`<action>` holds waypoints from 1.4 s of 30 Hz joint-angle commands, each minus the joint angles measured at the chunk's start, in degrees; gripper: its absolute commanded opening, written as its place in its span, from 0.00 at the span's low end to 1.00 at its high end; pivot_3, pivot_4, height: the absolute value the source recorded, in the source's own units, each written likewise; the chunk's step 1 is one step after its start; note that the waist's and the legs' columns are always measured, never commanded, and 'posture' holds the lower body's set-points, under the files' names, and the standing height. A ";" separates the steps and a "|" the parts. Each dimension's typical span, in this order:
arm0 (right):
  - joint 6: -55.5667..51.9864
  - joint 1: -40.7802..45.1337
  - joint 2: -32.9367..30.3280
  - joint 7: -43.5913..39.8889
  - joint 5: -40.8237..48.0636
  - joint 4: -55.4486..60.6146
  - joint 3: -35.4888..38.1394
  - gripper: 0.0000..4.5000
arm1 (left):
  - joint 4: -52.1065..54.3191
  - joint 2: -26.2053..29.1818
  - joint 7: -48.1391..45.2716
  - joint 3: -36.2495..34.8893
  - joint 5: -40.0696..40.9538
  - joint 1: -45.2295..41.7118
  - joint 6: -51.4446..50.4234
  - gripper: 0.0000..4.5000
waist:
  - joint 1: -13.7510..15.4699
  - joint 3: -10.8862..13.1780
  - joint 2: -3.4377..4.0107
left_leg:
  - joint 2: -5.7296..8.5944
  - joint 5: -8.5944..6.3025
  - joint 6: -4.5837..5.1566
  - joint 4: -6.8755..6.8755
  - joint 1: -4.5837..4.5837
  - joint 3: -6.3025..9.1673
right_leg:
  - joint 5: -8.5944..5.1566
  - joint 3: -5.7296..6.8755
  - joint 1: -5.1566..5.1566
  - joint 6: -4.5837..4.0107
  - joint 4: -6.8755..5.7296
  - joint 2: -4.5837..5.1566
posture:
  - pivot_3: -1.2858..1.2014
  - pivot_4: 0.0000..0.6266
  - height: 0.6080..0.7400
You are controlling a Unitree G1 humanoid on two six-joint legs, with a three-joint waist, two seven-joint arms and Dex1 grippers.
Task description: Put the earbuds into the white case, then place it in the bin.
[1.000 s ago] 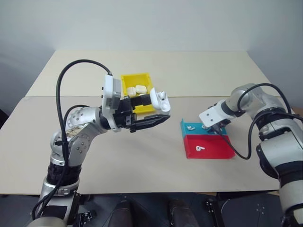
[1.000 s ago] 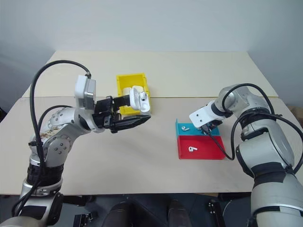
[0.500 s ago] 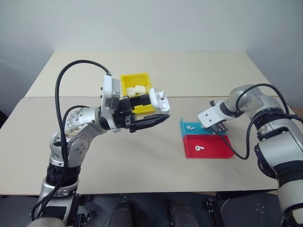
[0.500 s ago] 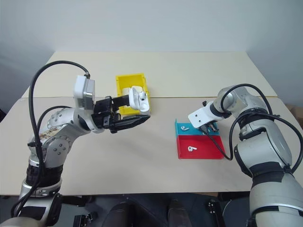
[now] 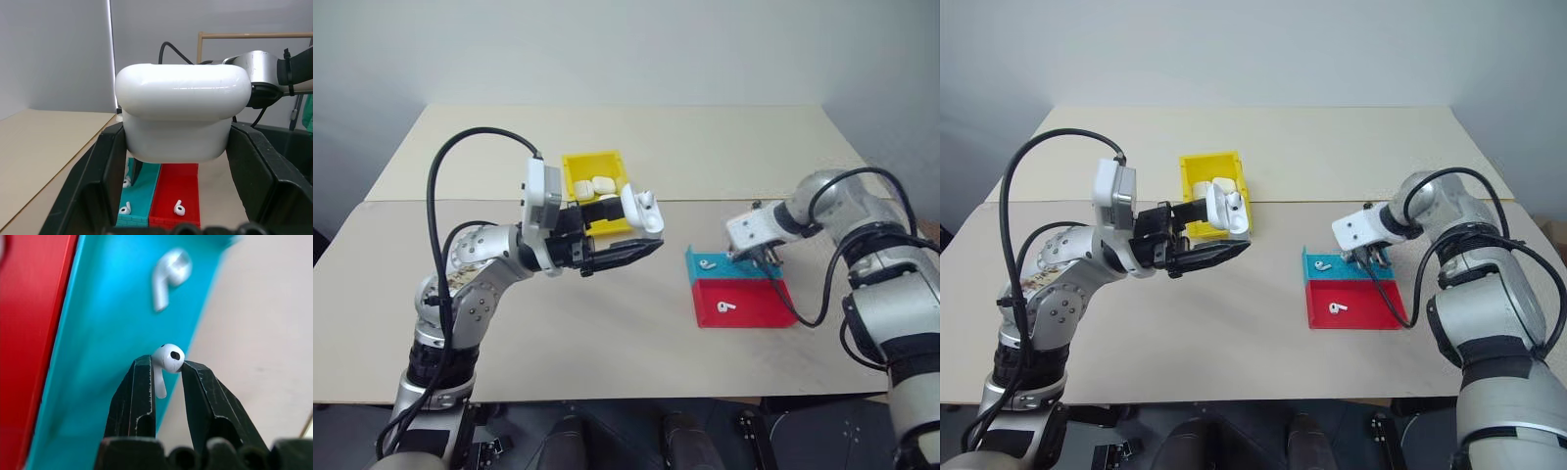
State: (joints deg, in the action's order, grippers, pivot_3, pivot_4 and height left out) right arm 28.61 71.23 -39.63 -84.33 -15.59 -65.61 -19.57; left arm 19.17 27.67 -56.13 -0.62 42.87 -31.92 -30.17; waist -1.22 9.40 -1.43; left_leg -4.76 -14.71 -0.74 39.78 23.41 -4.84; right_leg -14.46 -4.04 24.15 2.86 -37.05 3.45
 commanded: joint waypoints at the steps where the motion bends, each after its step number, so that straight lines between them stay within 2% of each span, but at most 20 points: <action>1: -17.03 -3.74 -3.95 -7.83 18.06 16.24 7.98 0.14 | 0.02 0.06 -1.06 -0.88 1.14 -2.07 0.83 0.62 | 0.19 0.00 0.01 | -0.01 0.00 0.00 0.00 0.01 0.01 | 0.00 0.01 0.00 0.00 -0.01 0.00 | 0.52 0.24 1.00; 3: -32.70 -10.14 -6.39 -8.17 28.85 31.88 13.15 0.14 | -0.54 -0.32 -1.40 -0.69 1.20 -2.84 0.77 0.62 | 0.70 0.00 0.01 | -0.03 -0.01 0.02 -0.01 0.04 0.08 | 0.00 0.08 -0.04 0.00 -0.05 -0.01 | 0.52 0.24 1.00; 6: -53.14 -19.33 -8.85 -3.91 43.35 51.86 21.91 0.14 | -1.70 -0.82 -2.01 -0.34 1.09 -3.84 0.68 0.62 | 1.53 0.00 0.01 | -0.03 -0.03 0.04 0.00 0.12 0.09 | 0.00 0.10 -0.03 0.00 -0.05 0.00 | 0.52 0.24 1.00; 10: -73.81 -29.34 -6.99 12.70 64.10 73.60 35.45 0.14 | -3.71 -1.28 -4.01 0.30 1.01 -5.13 0.79 0.62 | 1.89 0.00 0.01 | -0.01 -0.03 0.06 0.03 0.12 0.07 | 0.00 0.07 0.02 0.00 0.00 -0.01 | 0.52 0.24 1.00; 13: -80.44 -32.36 -2.75 26.24 76.57 83.44 40.76 0.14 | -5.69 -1.95 -5.31 1.12 0.39 -6.55 1.05 0.62 | 1.63 0.00 0.00 | 0.00 -0.04 0.06 0.03 0.07 0.08 | 0.00 0.04 -0.02 0.00 -0.01 -0.02 | 0.52 0.24 1.00; 17: -83.41 -33.09 1.50 41.36 87.25 91.72 40.63 0.14 | -7.94 -3.38 -6.54 2.66 -0.63 -8.64 1.38 0.62 | 1.52 0.00 0.00 | 0.02 -0.04 0.06 0.03 0.03 0.12 | 0.00 0.05 -0.03 0.00 -0.06 -0.03 | 0.52 0.24 1.00; 21: -82.57 -33.58 2.37 47.65 89.59 95.79 38.37 0.14 | -8.37 -3.93 -7.86 3.22 -0.68 -9.17 1.38 0.62 | 1.52 0.00 0.00 | 0.02 -0.05 0.08 0.03 0.10 0.14 | 0.00 0.05 0.00 0.01 -0.03 -0.03 | 0.52 0.24 1.00; 25: -81.35 -33.89 2.55 49.99 89.81 96.91 36.49 0.14 | -8.64 -4.14 -8.23 3.15 -0.85 -9.60 1.23 0.62 | 1.52 0.00 0.00 | 0.02 -0.06 0.10 0.03 0.14 0.15 | 0.00 0.05 0.02 0.01 -0.01 -0.03 | 0.52 0.24 1.00; 31: -79.84 -35.73 0.89 48.51 84.82 97.92 32.91 0.14 | -8.14 -3.96 -8.33 2.85 -0.81 -9.41 0.84 0.62 | 1.43 0.00 0.00 | 0.02 -0.06 0.11 0.03 0.14 0.16 | 0.00 0.06 0.02 0.01 0.00 -0.03 | 0.52 0.24 1.00; 42: -77.85 -36.58 -1.27 43.75 80.85 97.39 30.69 0.14 | -7.76 -3.51 -7.75 2.31 -0.84 -8.81 0.76 0.62 | 1.37 0.00 0.00 | 0.02 -0.06 0.12 0.04 0.19 0.18 | 0.00 0.07 0.04 0.01 0.01 -0.03 | 0.52 0.24 1.00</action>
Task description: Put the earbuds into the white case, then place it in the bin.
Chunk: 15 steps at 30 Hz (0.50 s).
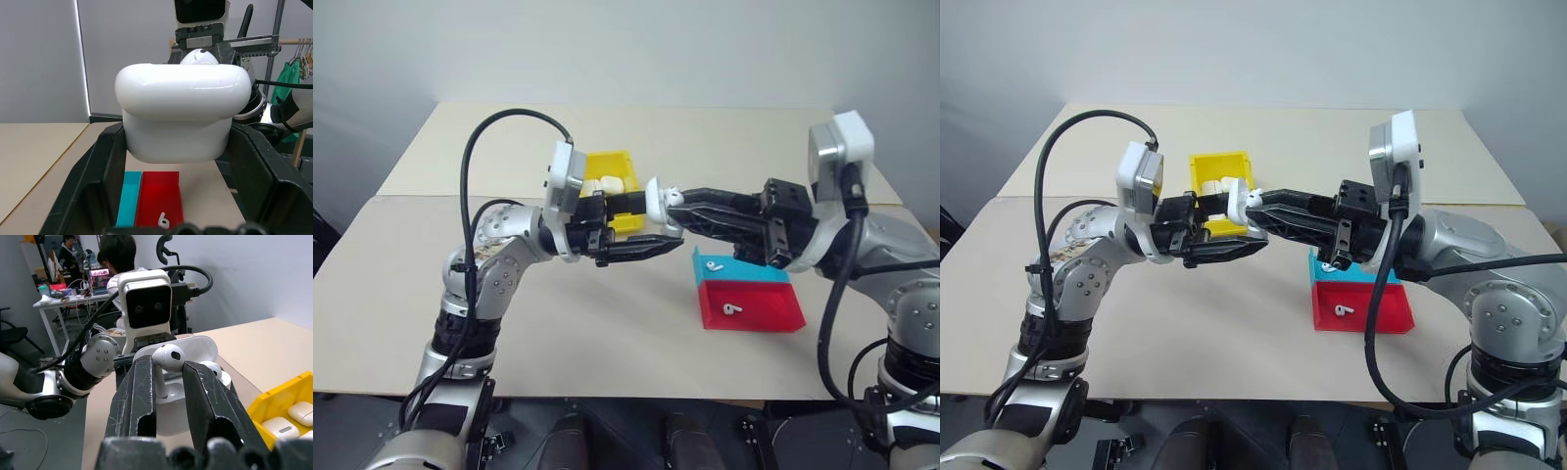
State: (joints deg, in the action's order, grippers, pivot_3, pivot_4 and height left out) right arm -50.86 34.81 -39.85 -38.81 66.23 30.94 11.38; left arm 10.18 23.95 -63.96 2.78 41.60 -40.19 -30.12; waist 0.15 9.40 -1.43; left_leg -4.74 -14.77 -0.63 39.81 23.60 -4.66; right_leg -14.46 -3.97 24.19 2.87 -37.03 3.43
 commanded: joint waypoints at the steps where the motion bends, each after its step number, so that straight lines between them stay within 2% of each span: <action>1: 1.77 -0.14 -1.20 -2.17 -1.16 0.80 -0.41 0.14 | 1.23 0.23 0.11 -1.11 0.41 -0.53 0.73 0.62 | 0.01 0.00 0.00 | 0.00 0.00 0.00 0.00 0.00 0.00 | 0.00 0.00 0.00 0.00 0.00 0.00 | 0.52 0.24 1.00; 2: 1.84 -0.06 -1.32 -2.46 -1.33 0.75 -0.56 0.14 | 1.23 0.23 0.12 -1.14 0.45 -0.53 0.74 0.62 | 0.00 0.00 0.00 | 0.00 0.00 0.00 0.00 0.00 0.00 | 0.00 0.00 0.00 0.00 0.00 0.00 | 0.52 0.24 1.00; 12: 3.50 -0.51 -3.61 -6.36 -4.06 0.35 -0.77 0.88 | 1.43 -0.15 0.42 -0.93 0.18 -0.62 0.91 0.62 | 0.03 0.00 0.00 | 0.00 0.00 0.00 0.00 0.00 0.00 | 0.00 0.00 0.00 0.00 0.01 0.00 | 0.52 0.24 1.00; 15: 3.19 -0.57 -5.41 -8.38 -2.52 -0.64 1.46 0.88 | 1.08 -0.18 0.27 -0.93 0.02 -0.67 0.96 0.62 | 0.05 0.00 0.00 | 0.00 0.00 0.00 0.00 0.00 0.00 | 0.00 0.00 0.00 0.00 0.01 0.00 | 0.52 0.24 1.00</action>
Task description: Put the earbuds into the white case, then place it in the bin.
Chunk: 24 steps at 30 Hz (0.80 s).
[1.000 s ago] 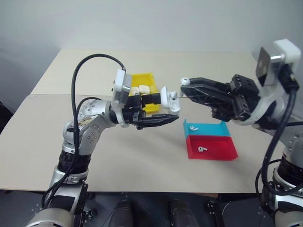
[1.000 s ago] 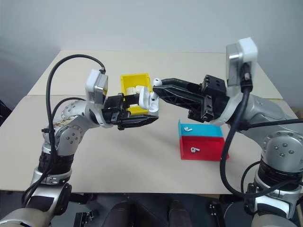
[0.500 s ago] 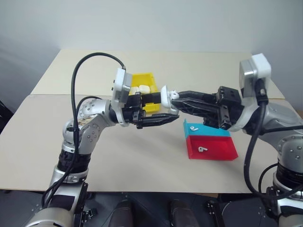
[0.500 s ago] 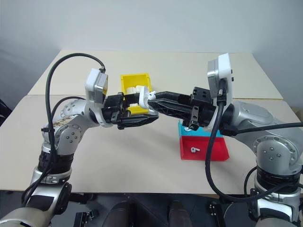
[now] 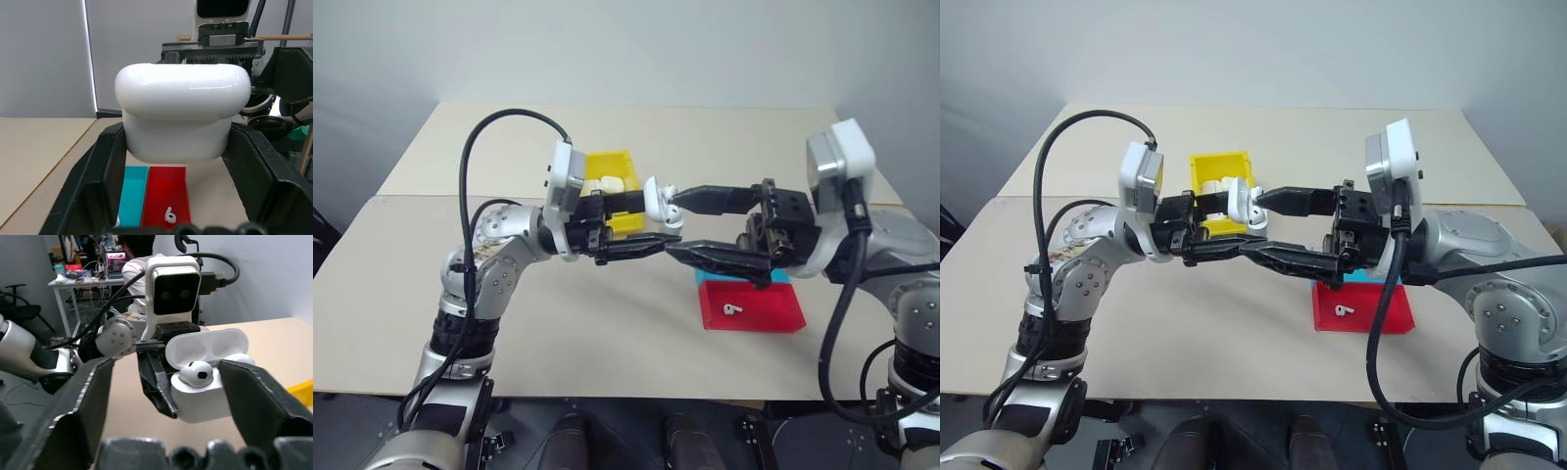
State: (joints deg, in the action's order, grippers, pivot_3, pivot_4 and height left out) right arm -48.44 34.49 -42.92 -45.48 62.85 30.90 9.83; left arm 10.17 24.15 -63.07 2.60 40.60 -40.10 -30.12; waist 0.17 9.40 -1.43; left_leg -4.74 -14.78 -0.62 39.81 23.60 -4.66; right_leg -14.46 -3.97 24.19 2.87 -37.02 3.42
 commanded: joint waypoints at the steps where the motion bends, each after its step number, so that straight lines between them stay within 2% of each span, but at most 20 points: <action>1: 0.43 -0.12 -2.98 -2.30 1.95 -1.10 3.93 0.88 | 0.92 -0.39 -0.68 -0.74 0.90 -0.77 1.02 0.62 | 0.06 0.00 0.00 | 0.00 0.00 0.00 0.00 0.00 0.00 | 0.00 0.00 0.00 0.00 0.00 0.00 | 0.52 0.24 1.00; 8: 0.40 2.05 -6.87 -6.40 3.45 -4.83 5.55 0.88 | -1.66 -0.72 -1.41 -0.15 -0.42 -1.13 1.51 0.62 | 0.14 0.00 0.00 | 0.00 -0.01 0.01 0.00 -0.01 0.00 | 0.00 0.00 -0.01 0.00 0.01 0.00 | 0.52 0.24 1.00; 9: 0.48 2.92 -7.71 -7.30 2.85 -5.79 5.29 0.84 | -2.50 -0.85 -1.50 0.11 -0.79 -1.33 1.53 0.62 | 0.12 0.00 0.00 | 0.00 -0.01 0.01 0.01 -0.02 -0.01 | 0.00 0.00 -0.02 0.00 0.01 0.00 | 0.52 0.24 1.00; 11: 2.63 4.89 -10.09 -11.91 -0.42 -7.46 3.97 0.76 | -4.08 -1.14 -1.50 0.81 -1.95 -1.95 1.86 0.62 | 0.15 0.00 0.00 | 0.00 0.00 0.01 0.01 -0.02 -0.01 | 0.00 0.00 -0.01 0.00 0.00 0.00 | 0.52 0.24 1.00; 16: 9.88 17.56 -14.52 -22.03 -15.81 -17.43 -6.34 0.38 | -7.77 -2.58 -2.06 3.21 -5.40 -4.38 3.59 0.62 | 0.02 0.00 0.00 | 0.01 -0.01 0.01 0.00 0.00 -0.03 | 0.00 0.00 0.02 0.00 0.02 0.00 | 0.52 0.24 1.00; 20: 21.69 30.76 -12.42 -33.54 -30.06 -27.06 -17.43 0.06 | -11.14 -4.44 -0.89 4.73 -9.13 -6.41 6.03 0.62 | -0.35 -0.01 0.03 | 0.01 -0.03 0.06 -0.01 0.01 -0.09 | 0.00 -0.03 0.07 0.00 0.05 -0.01 | 0.52 0.24 1.00; 21: 24.72 33.71 -11.34 -36.04 -33.24 -29.62 -19.84 0.00 | -11.84 -4.81 -1.14 4.86 -9.57 -6.83 6.59 0.62 | -0.50 -0.01 0.03 | 0.01 -0.03 0.06 -0.01 0.02 -0.12 | 0.00 -0.06 0.11 0.00 0.04 -0.01 | 0.52 0.24 1.00; 24: 33.51 41.50 -6.70 -41.81 -41.46 -37.47 -25.70 0.00 | -12.93 -5.80 -1.64 4.66 -9.90 -7.80 7.10 0.62 | -0.84 -0.01 0.03 | -0.01 -0.03 0.06 -0.02 0.10 -0.11 | 0.00 -0.04 0.18 -0.01 0.03 -0.03 | 0.52 0.24 1.00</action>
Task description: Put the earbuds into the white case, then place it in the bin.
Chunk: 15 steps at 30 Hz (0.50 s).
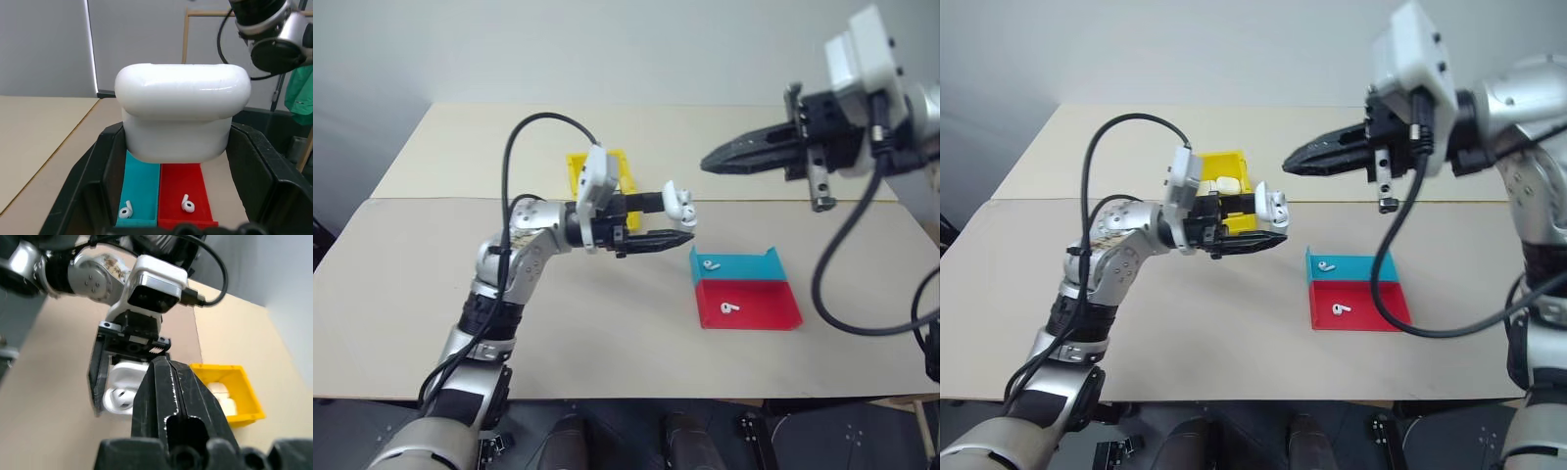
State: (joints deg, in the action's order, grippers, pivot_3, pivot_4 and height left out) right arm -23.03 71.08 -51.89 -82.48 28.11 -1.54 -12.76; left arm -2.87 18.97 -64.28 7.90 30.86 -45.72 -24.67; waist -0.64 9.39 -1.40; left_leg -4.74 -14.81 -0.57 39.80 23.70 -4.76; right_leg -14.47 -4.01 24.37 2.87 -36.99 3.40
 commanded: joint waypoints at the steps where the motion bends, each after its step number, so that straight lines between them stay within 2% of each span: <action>1: 9.53 7.09 3.91 -5.78 -8.82 -7.05 -4.57 0.00 | -0.06 -0.88 -0.38 -0.70 -0.23 -2.32 1.69 0.62 | -0.12 0.00 0.00 | 0.00 0.00 0.00 0.00 0.04 0.02 | 0.00 0.02 0.00 0.00 0.02 0.00 | 0.52 0.24 1.00; 7: 21.96 15.02 10.10 -10.02 -14.77 -15.65 -12.59 0.00 | -0.39 -1.61 0.70 -0.93 -0.80 -2.16 1.82 0.62 | 0.09 0.00 0.01 | -0.02 0.00 0.00 0.00 0.09 -0.01 | 0.00 0.04 0.04 0.00 -0.04 0.02 | 0.52 0.24 1.00; 11: 30.39 15.49 9.74 -10.02 -17.67 -18.15 -18.02 0.00 | 0.63 -1.52 1.14 -1.43 -0.69 -1.72 1.72 0.62 | 0.41 0.00 0.01 | -0.01 -0.01 0.02 0.02 0.11 -0.02 | 0.00 0.06 -0.01 0.01 -0.07 0.04 | 0.52 0.24 1.00; 15: 35.43 15.46 6.60 -10.02 -18.11 -19.98 -19.71 0.00 | 1.28 -1.37 2.09 -2.50 -0.68 -1.34 1.93 0.62 | 0.50 0.01 0.01 | -0.02 -0.01 0.02 0.00 0.11 -0.01 | 0.00 0.07 0.01 0.01 -0.07 0.03 | 0.52 0.24 1.00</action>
State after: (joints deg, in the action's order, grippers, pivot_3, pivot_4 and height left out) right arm 10.13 85.37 -43.11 -89.42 10.15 -20.92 -32.84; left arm -4.09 17.50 -62.88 7.85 29.26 -46.24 -24.00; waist -0.15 9.40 -1.38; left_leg -4.76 -14.82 -0.55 39.79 23.81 -4.78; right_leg -14.47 -3.94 24.38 2.87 -37.07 3.44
